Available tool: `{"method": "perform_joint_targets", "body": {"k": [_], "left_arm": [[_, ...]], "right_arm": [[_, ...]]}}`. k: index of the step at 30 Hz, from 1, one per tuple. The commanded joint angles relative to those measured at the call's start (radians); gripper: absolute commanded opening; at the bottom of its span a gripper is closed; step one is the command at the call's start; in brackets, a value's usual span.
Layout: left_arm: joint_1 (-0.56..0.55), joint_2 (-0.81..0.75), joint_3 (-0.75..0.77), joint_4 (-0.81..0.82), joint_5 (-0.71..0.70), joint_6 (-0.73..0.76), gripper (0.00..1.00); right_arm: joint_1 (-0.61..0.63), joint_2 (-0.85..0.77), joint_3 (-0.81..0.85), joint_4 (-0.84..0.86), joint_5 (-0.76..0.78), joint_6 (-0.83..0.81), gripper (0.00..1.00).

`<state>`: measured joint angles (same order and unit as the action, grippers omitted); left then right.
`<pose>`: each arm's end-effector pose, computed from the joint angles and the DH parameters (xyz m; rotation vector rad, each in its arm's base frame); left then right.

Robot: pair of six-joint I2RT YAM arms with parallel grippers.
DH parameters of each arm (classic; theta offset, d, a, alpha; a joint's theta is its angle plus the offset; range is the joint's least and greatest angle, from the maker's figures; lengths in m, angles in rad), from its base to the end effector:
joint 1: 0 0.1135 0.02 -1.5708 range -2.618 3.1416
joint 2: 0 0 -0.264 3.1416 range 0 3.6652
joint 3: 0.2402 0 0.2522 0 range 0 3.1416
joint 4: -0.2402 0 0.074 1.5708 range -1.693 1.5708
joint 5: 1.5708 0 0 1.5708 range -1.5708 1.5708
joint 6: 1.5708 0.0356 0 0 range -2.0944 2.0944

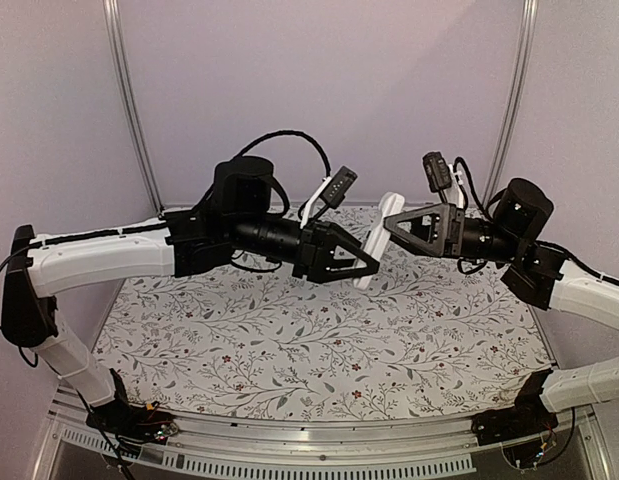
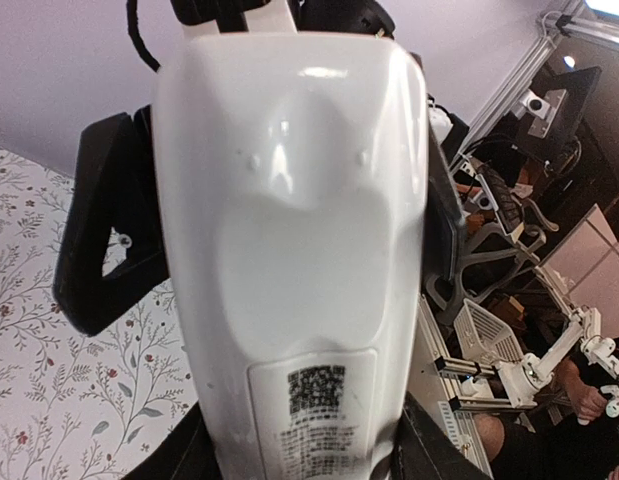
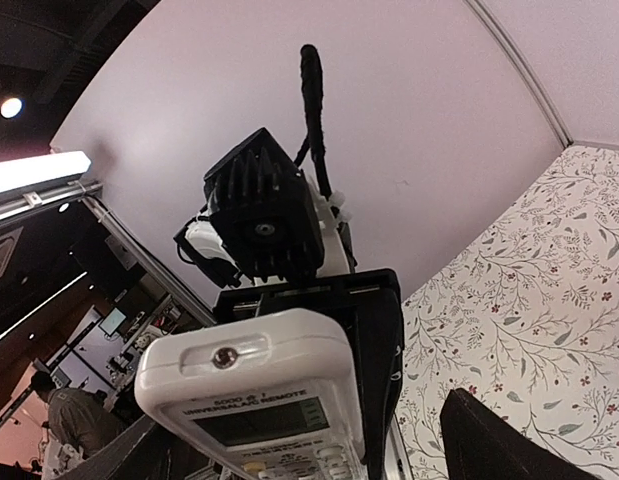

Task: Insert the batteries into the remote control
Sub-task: Pass from the left arm to the right

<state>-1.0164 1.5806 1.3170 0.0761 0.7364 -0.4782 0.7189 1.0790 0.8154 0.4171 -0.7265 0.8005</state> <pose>0.1762 -0.3300 0.3529 1.1238 1.7216 -1.6565 0.1702 0.1804 0.3557 -0.6323 1.5989 1.6960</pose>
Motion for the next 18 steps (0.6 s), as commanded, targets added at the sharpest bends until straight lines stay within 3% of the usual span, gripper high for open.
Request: {"method": "perform_joint_targets", "body": {"k": [1,9,18], "left_arm": [[0.000,-0.019,-0.021,0.115,0.054,-0.037,0.36],[0.002,-0.001,-0.033,0.118,0.045,-0.048,0.36],[0.017,-0.008,-0.064,0.124,0.026,-0.051,0.37]], "right_arm": [[0.024,0.033,0.020,0.090,-0.059,0.035,0.85],[0.037,0.067,0.035,0.132,-0.044,0.073,0.68],[0.038,0.065,0.038,0.133,-0.046,0.086,0.29]]}}
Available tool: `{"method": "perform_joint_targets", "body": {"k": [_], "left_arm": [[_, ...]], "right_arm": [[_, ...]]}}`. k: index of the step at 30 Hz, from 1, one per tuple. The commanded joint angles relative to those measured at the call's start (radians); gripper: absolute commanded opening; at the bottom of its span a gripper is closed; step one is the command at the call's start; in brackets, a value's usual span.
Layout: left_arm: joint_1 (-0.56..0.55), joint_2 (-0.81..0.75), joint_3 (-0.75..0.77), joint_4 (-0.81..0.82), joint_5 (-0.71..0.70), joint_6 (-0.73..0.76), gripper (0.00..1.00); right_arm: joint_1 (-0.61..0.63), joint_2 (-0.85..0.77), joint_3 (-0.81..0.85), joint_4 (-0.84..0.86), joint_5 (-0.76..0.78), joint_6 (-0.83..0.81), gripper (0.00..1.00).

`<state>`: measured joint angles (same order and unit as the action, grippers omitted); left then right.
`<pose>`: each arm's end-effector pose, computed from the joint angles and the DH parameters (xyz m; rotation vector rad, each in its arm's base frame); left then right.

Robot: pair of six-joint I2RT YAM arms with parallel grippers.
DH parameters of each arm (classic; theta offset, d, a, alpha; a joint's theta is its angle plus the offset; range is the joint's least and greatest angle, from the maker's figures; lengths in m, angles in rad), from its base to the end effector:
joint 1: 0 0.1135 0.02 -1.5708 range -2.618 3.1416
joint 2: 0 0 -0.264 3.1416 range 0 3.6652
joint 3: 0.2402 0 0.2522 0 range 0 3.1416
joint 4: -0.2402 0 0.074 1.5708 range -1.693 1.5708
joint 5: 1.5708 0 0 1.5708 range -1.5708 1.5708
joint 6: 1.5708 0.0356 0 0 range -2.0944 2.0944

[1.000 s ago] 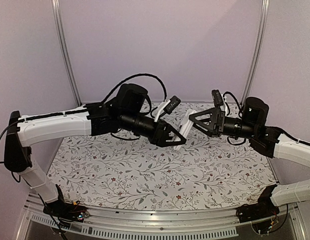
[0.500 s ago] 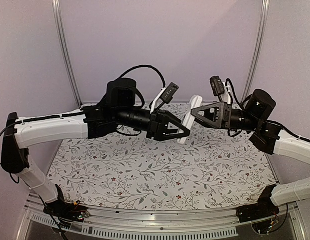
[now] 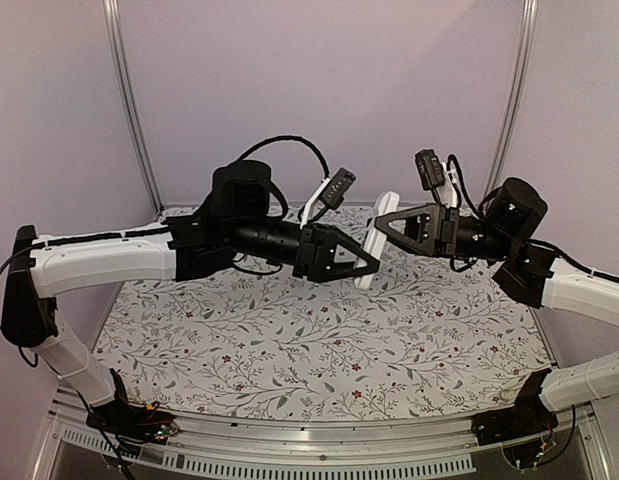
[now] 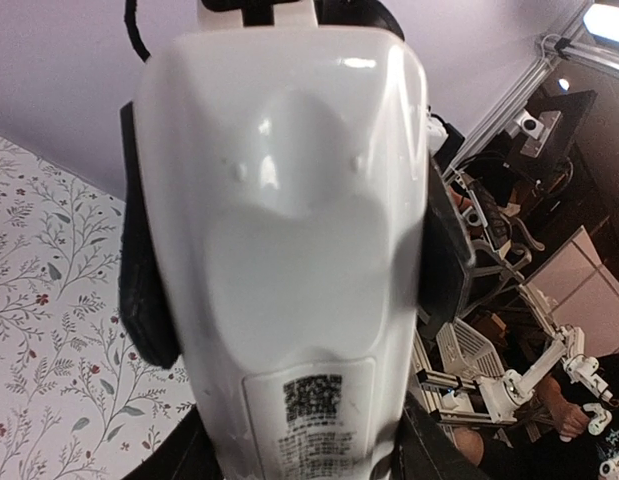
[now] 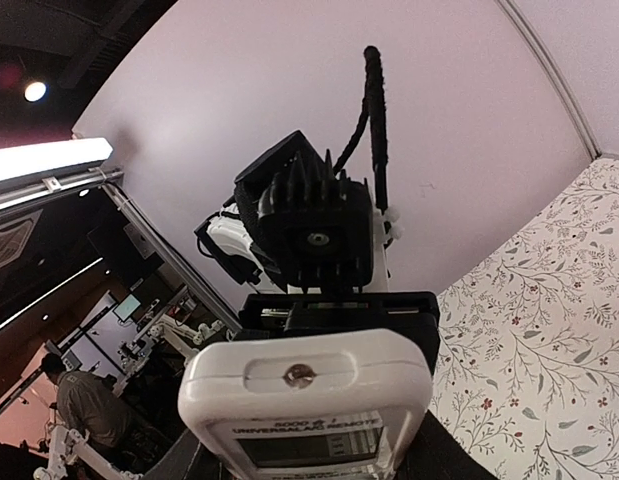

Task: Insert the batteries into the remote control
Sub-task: Pass from the left arm to the right, then place the remote control at the center of the board.

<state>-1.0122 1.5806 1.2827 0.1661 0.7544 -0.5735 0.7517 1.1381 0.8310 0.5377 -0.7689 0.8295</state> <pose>0.1772 -0.3296 0.3498 1.0689 1.7300 -1.7332 0.1715 0.1942 0.3591 -0.7043 1.5231 1.7659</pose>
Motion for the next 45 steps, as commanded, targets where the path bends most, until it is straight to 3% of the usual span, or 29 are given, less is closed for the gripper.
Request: {"method": "perform_joint_targets", "body": {"k": [1,3,4,6,7,10,14,20,23,31,45], "left_arm": [[0.013,-0.010,-0.033,0.036,0.007,0.044,0.40],[0.017,-0.017,-0.042,0.030,-0.003,0.046,0.53],[0.021,-0.022,-0.047,0.024,-0.007,0.049,0.64],[0.032,-0.042,-0.064,-0.008,-0.038,0.067,0.96],[0.043,-0.059,-0.074,-0.039,-0.059,0.080,0.99],[0.086,-0.132,-0.130,-0.119,-0.132,0.111,1.00],[0.151,-0.245,-0.208,-0.261,-0.277,0.147,0.99],[0.257,-0.315,-0.229,-0.475,-0.529,0.131,1.00],[0.298,-0.323,-0.237,-0.516,-0.585,0.101,1.00],[0.335,-0.304,-0.251,-0.582,-0.715,0.078,1.00],[0.337,-0.303,-0.301,-0.567,-0.711,0.092,1.00]], "right_arm": [[0.005,0.007,0.024,0.012,-0.006,0.058,0.26],[0.005,0.009,0.026,0.010,-0.006,0.059,0.24],[0.004,0.009,0.028,0.007,-0.004,0.060,0.23],[0.001,0.010,0.037,-0.031,-0.005,0.053,0.21],[-0.004,0.011,0.042,-0.061,-0.004,0.038,0.21],[-0.023,0.003,0.069,-0.216,0.016,-0.028,0.20],[-0.027,0.014,0.168,-0.574,0.103,-0.209,0.19],[-0.022,0.146,0.342,-1.023,0.278,-0.420,0.17],[-0.001,0.266,0.443,-1.232,0.374,-0.518,0.16],[0.066,0.559,0.605,-1.427,0.565,-0.579,0.15],[0.132,0.946,0.838,-1.544,0.723,-0.601,0.16]]}}
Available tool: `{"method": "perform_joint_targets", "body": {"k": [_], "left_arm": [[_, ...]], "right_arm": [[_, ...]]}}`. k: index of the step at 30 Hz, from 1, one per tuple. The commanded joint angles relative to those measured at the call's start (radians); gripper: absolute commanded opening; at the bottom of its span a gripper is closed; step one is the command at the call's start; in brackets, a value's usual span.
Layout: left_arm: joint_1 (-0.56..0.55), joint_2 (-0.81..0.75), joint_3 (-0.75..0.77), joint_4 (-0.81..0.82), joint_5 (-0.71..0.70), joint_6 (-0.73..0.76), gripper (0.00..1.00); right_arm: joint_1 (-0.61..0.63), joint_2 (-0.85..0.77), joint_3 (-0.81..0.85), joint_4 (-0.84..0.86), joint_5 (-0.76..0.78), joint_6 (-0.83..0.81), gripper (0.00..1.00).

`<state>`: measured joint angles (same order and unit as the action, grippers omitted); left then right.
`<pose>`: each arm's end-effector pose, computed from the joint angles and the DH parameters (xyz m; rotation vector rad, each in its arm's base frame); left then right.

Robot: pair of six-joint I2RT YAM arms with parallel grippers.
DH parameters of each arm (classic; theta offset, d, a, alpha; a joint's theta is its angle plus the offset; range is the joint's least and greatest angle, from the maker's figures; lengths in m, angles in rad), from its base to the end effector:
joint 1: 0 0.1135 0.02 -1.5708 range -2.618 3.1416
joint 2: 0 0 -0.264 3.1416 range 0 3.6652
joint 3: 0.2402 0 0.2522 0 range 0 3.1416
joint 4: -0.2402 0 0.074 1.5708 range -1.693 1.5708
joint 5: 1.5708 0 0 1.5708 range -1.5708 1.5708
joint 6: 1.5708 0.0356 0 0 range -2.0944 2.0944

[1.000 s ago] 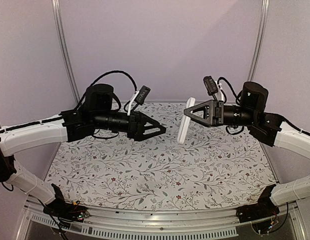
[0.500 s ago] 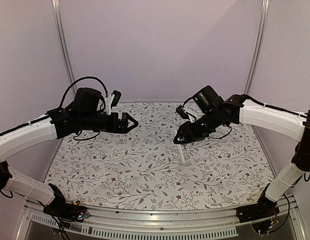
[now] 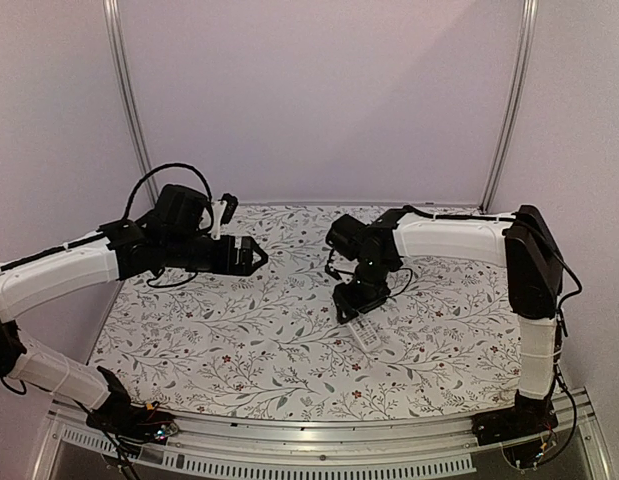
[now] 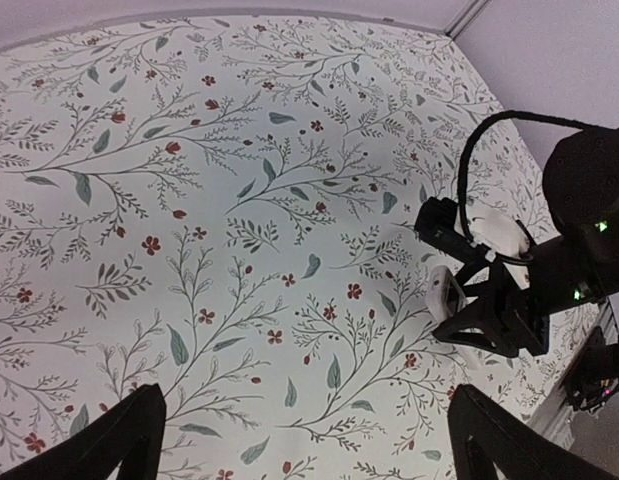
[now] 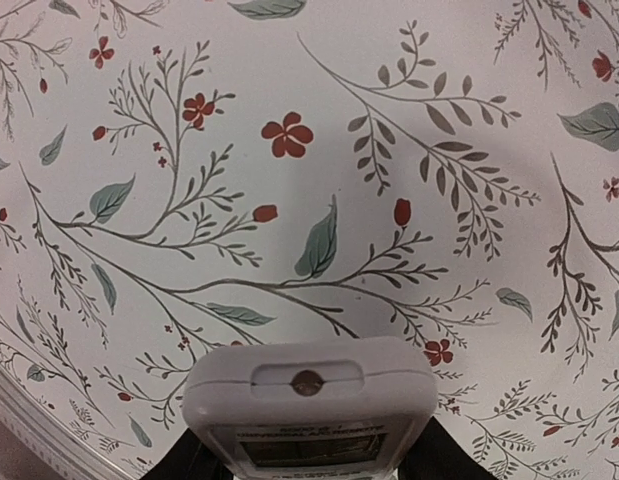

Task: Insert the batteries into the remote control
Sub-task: Place the remote control at the center of the board.

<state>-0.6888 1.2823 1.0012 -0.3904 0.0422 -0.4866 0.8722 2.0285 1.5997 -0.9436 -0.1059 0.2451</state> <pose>0.2173 -0.1808 0.2881 0.2589 2.3167 -0.6647 0.2582 0.3133 0.1958 -0.9451 2.8633 0.2946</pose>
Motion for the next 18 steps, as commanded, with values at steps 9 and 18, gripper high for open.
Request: {"method": "perform_joint_targets", "body": {"k": [9,18], "left_arm": [[0.014,-0.037,-0.038,-0.013,-0.013,0.000,1.00],[0.014,-0.049,-0.038,-0.022,-0.035,0.002,1.00]], "right_arm": [[0.025,0.200,0.182,-0.133,0.100,-0.035,0.25],[0.026,0.273,0.244,-0.141,0.083,-0.028,0.44]]}}
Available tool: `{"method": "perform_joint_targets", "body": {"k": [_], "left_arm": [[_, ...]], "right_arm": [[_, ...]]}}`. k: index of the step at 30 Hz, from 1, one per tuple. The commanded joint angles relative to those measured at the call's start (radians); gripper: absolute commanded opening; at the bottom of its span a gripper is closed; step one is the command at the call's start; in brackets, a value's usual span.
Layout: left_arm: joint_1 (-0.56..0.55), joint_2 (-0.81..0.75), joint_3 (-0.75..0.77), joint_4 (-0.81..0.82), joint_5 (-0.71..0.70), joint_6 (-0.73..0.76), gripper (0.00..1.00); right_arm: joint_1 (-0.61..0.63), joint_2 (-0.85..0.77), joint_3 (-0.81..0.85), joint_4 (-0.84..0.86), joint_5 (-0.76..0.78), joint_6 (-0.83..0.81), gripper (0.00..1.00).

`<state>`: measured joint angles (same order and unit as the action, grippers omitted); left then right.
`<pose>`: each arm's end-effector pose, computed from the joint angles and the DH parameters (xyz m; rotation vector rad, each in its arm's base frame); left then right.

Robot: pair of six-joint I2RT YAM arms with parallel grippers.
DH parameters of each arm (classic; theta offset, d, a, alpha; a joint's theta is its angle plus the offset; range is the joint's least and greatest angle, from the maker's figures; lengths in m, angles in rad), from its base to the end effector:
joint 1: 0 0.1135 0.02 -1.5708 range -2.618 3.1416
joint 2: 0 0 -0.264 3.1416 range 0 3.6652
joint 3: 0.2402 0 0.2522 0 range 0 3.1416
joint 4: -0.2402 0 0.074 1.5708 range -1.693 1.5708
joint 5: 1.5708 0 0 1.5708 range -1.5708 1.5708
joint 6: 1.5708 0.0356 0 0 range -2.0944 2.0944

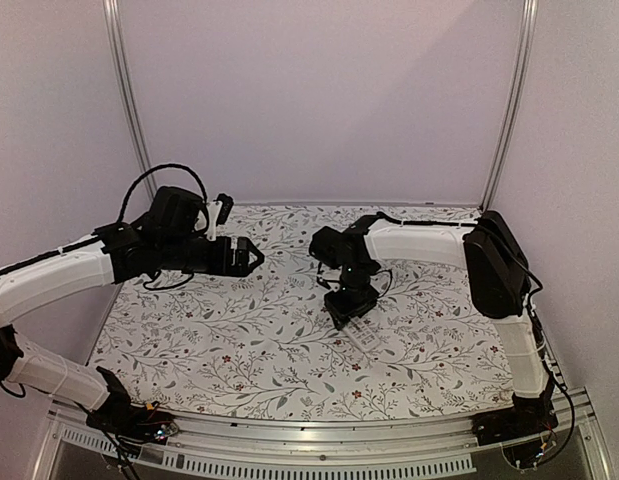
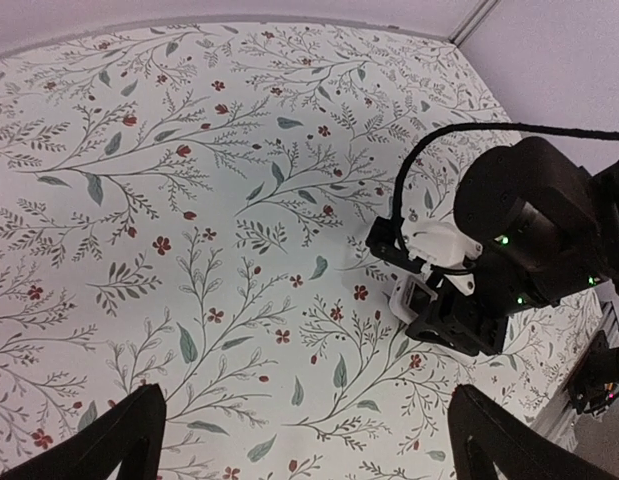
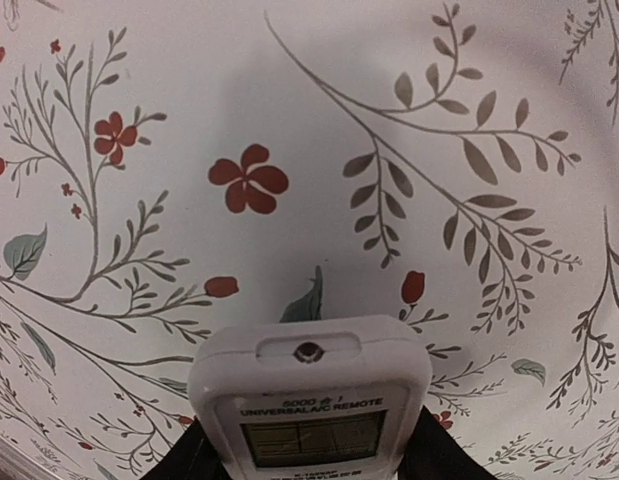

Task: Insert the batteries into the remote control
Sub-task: Place the remote control at the center of the board, then adjust the remote control at the center of the board.

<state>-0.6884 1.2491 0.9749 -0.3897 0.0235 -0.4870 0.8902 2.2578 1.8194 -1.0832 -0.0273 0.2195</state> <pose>0.2118 -0.1753 0.2879 0.2463 2.3056 -0.6492 0.2762 0.3426 0.1585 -1.0255 2.9395 0.0765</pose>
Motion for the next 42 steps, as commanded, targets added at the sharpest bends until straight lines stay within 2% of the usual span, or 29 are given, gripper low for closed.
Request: {"method": "perform_joint_targets", "body": {"k": [1,4,8,13,18,23,31,42], "left_arm": [[0.013,-0.016,-0.012,-0.023,-0.015,0.002,1.00],[0.013,-0.015,-0.010,-0.024,-0.013,0.002,1.00],[0.013,-0.015,-0.010,-0.023,-0.011,0.004,1.00],[0.013,-0.011,0.001,-0.025,0.021,0.019,1.00],[0.012,-0.013,0.013,-0.047,0.028,0.048,0.99],[0.009,-0.015,0.015,-0.061,0.024,0.062,0.99],[0.005,-0.005,0.023,-0.086,0.012,0.057,1.00],[0.003,-0.007,0.029,-0.100,-0.014,0.043,1.00]], "right_arm": [[0.008,0.045,0.024,0.000,-0.004,-0.002,0.47],[0.008,0.041,0.022,0.006,-0.032,0.001,0.60],[0.007,0.004,0.010,0.029,-0.067,0.007,0.71],[-0.013,-0.100,-0.054,0.099,-0.100,0.012,0.72],[-0.098,-0.260,-0.245,0.188,-0.061,0.019,0.70],[-0.143,-0.360,-0.387,0.205,0.106,-0.029,0.70],[-0.145,-0.370,-0.483,0.235,0.218,-0.049,0.70],[-0.092,-0.288,-0.496,0.258,0.161,-0.069,0.70]]}}
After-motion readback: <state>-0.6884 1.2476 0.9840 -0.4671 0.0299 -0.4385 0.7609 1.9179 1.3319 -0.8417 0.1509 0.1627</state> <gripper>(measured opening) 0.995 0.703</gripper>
